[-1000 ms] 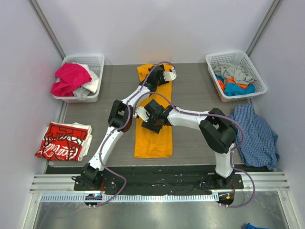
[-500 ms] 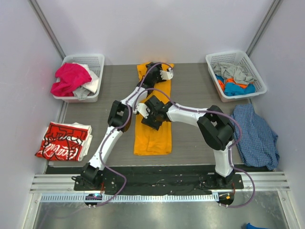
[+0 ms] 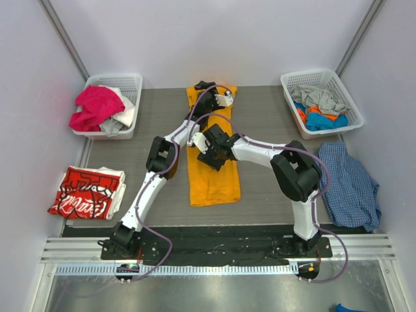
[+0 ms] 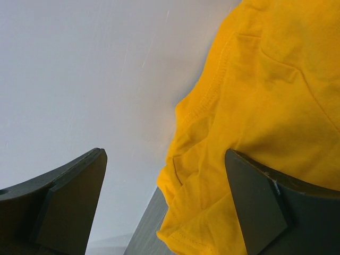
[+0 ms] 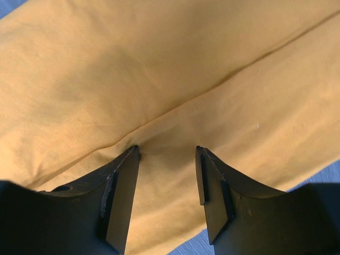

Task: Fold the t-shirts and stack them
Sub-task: Rotate the tshirt 90 degrees

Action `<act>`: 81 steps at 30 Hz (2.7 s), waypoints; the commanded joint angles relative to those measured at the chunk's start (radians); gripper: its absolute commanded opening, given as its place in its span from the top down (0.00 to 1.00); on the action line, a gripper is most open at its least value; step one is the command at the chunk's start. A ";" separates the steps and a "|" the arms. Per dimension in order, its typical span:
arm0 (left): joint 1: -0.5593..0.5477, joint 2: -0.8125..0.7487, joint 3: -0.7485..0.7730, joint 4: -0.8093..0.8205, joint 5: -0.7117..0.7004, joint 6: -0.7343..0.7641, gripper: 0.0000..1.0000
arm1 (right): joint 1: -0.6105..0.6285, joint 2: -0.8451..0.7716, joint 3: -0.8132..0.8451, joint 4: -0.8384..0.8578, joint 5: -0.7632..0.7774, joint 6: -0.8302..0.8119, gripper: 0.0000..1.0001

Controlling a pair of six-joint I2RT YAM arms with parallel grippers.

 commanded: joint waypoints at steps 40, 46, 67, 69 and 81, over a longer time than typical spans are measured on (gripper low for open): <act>-0.097 -1.140 -1.072 -0.508 -0.164 -0.366 0.05 | 0.113 -0.690 -0.409 -0.118 0.318 0.045 0.22; -0.189 -1.428 -1.346 -0.745 -0.059 -0.469 0.16 | 0.113 -0.802 -0.503 -0.178 0.313 0.052 0.25; -0.285 -1.561 -1.525 -0.985 0.607 -0.710 0.03 | 0.113 -0.890 -0.704 -0.214 0.193 -0.025 0.30; -0.286 -1.535 -1.530 -0.975 0.619 -0.710 0.03 | 0.114 -0.879 -0.699 -0.217 0.164 -0.031 0.30; -0.294 -1.396 -1.524 -0.903 0.692 -0.753 0.09 | 0.148 -0.839 -0.704 -0.201 0.103 -0.067 0.34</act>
